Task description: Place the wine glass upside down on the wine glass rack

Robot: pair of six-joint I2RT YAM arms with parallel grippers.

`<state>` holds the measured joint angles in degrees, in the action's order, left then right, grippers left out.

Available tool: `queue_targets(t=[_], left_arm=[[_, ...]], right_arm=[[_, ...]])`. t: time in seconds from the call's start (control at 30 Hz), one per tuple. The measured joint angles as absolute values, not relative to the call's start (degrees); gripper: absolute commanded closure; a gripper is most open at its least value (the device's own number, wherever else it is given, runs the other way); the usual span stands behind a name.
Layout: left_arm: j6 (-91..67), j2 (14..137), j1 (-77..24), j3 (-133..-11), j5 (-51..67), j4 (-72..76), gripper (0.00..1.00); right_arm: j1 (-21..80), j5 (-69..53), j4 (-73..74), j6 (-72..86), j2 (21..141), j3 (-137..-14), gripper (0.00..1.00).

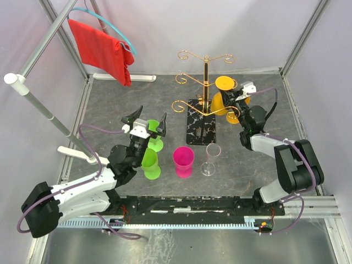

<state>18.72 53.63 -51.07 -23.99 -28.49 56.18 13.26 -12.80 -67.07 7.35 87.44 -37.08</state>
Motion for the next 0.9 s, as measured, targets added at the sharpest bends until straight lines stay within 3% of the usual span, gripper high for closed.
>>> queue_targets(t=[0.9], left_arm=[[18.7, 55.3, -50.7, -24.0, -28.5, 56.4, 0.00]], right_arm=[[12.0, -5.8, -69.6, 6.4, 87.1, -35.4, 0.99]])
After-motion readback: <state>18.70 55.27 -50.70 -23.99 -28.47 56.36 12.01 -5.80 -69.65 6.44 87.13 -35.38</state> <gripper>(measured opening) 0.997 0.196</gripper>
